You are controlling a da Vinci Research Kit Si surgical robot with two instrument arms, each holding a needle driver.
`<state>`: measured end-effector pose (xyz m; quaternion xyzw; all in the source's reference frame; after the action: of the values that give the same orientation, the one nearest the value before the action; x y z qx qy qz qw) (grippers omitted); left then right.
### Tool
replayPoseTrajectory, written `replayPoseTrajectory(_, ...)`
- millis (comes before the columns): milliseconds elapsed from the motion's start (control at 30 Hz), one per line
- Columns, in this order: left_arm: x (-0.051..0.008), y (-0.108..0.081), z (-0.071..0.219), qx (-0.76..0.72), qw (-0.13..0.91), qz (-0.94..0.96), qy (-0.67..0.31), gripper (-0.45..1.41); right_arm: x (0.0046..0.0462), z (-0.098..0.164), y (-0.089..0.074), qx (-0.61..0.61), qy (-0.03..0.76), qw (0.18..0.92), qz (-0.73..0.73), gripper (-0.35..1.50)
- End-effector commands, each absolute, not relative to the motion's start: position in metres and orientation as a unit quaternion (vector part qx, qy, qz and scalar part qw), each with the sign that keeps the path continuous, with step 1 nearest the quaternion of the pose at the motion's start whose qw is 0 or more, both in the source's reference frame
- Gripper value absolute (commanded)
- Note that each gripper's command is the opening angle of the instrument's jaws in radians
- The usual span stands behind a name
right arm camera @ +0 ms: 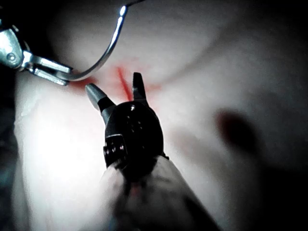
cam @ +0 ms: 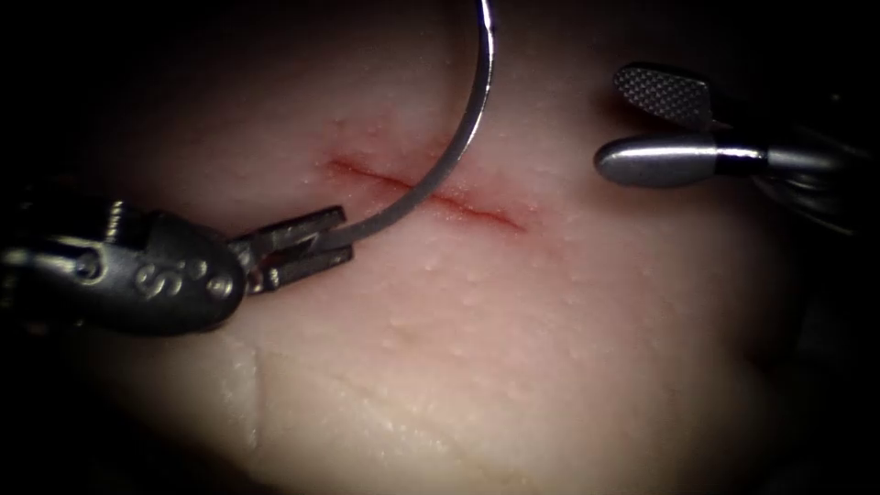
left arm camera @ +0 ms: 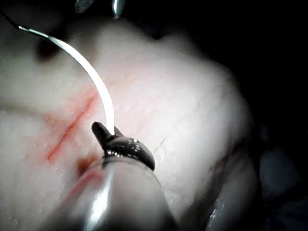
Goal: Wound Closure
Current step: Left hand passes needle to right hand
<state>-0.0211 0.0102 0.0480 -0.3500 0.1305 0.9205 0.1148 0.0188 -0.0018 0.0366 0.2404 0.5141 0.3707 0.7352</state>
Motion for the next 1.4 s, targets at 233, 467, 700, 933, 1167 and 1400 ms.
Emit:
replayPoseTrajectory(233, -0.0215, 0.0095, 0.0491, -0.323, 0.099, 0.927, 0.163, -0.45, 0.0210, 0.0365, -0.0009, 0.281, 0.530, 0.712, 0.364, 1.33)
replayPoseTrajectory(467, -0.0215, 0.0092, 0.0492, -0.318, 0.093, 0.926, 0.181, -0.45, 0.0226, 0.0368, -0.0007, 0.303, 0.535, 0.700, 0.362, 1.28)
replayPoseTrajectory(700, -0.0214, 0.0086, 0.0489, -0.324, 0.090, 0.920, 0.200, -0.45, 0.0231, 0.0372, -0.0009, 0.304, 0.533, 0.697, 0.369, 1.28)
replayPoseTrajectory(933, -0.0214, 0.0080, 0.0487, -0.325, 0.087, 0.917, 0.212, -0.45, 0.0235, 0.0376, -0.0018, 0.310, 0.530, 0.698, 0.368, 1.28)
replayPoseTrajectory(1167, -0.0216, 0.0075, 0.0482, -0.328, 0.085, 0.915, 0.217, -0.45, 0.0241, 0.0384, -0.0028, 0.314, 0.525, 0.697, 0.374, 1.28)
replayPoseTrajectory(1400, -0.0217, 0.0073, 0.0480, -0.330, 0.084, 0.915, 0.216, -0.45, 0.0249, 0.0389, -0.0038, 0.323, 0.528, 0.694, 0.369, 1.30)
